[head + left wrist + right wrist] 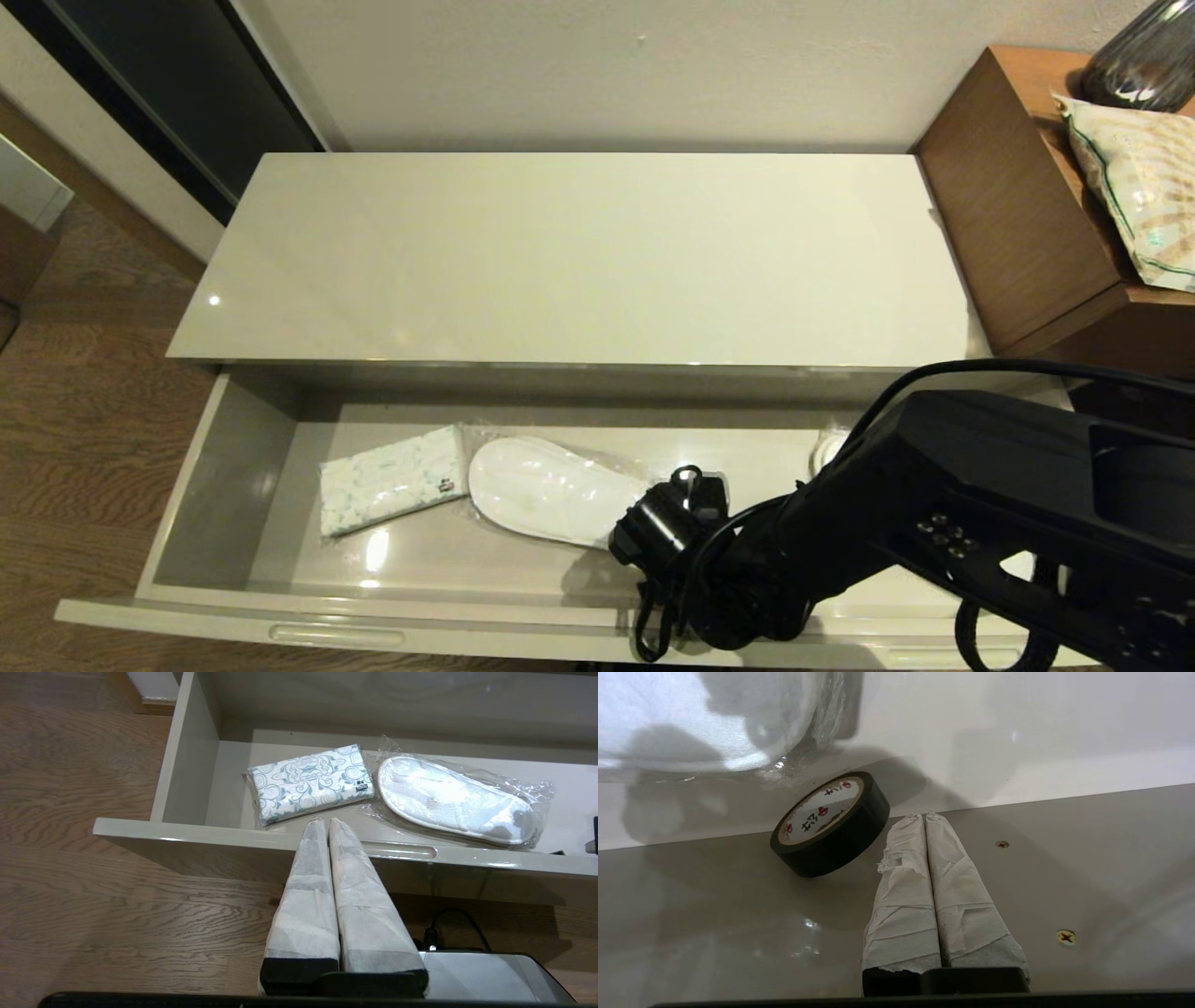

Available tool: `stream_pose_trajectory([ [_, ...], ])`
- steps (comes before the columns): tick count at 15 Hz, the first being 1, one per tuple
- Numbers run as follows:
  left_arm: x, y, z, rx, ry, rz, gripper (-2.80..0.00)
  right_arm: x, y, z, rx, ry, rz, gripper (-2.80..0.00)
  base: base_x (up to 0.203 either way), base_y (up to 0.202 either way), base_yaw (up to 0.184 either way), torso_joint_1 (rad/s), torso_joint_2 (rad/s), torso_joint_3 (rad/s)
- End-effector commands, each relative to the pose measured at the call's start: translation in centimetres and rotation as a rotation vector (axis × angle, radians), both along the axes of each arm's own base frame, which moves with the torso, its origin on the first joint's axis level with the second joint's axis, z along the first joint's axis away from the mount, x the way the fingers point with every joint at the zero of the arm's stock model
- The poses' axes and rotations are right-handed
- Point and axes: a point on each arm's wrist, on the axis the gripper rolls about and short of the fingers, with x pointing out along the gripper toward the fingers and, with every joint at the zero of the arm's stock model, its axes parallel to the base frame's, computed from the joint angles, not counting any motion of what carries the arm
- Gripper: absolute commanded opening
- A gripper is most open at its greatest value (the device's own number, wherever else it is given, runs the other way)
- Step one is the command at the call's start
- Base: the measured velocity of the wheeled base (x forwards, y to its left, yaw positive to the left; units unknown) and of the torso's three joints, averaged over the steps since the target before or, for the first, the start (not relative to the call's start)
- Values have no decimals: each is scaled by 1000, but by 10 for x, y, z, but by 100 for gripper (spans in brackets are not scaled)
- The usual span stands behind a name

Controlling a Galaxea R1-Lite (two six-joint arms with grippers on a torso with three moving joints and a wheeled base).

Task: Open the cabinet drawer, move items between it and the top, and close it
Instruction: Take out the adhesive tape from the drawer

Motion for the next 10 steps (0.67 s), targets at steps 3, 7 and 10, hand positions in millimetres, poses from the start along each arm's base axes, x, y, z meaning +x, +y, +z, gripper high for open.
stream_pose_trajectory([
  [3, 0, 0, 0, -1, 1, 1, -280, -8, 9, -2, 0, -1, 28, -280, 0, 0, 0, 0, 0, 0],
  [7, 0, 0, 0, -1, 2, 1, -280, -21, 21, -8, -8, 11, 76, -280, 0, 0, 0, 0, 0, 0],
  [10, 0, 0, 0, -1, 2, 1, -280, -23, 25, -17, -9, 14, 86, -280, 0, 0, 0, 0, 0, 0],
])
